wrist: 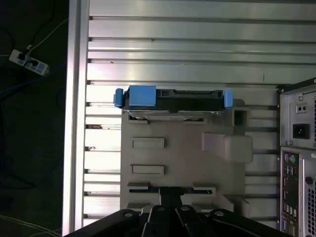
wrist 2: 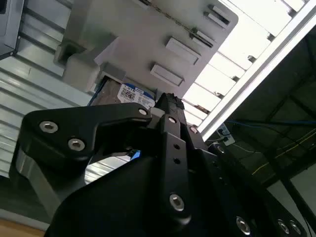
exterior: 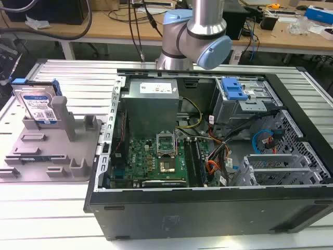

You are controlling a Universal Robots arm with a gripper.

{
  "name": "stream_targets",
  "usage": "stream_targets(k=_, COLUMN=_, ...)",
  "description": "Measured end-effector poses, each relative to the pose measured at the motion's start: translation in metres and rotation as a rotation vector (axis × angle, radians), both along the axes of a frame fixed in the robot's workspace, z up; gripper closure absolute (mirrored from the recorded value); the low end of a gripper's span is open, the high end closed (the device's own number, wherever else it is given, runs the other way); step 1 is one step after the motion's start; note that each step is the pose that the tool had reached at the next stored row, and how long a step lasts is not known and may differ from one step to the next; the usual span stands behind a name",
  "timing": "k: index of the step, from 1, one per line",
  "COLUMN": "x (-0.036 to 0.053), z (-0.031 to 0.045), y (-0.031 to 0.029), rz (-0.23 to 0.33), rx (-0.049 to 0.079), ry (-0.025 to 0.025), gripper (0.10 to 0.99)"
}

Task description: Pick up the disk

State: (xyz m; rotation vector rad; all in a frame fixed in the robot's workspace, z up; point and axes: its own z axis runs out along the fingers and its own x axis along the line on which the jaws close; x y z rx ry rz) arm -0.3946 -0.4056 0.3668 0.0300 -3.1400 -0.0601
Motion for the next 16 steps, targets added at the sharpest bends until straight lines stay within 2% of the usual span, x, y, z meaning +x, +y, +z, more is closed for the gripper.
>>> stream_targets(k=13, x=-0.0001, z=0.0001, y=0.0, rz=0.011, rx=0.0, ry=0.0001, gripper=0.98)
stream_targets(k=14, x=-0.0001, z=-0.0001, y=0.0, rz=0.042, rx=0.0, ry=-0.0001, gripper=0.98)
stream_targets(k=16, x=0.0, z=0.0, y=0.0, rz=0.147, rx=0.0, ry=-0.0001, gripper=0.98)
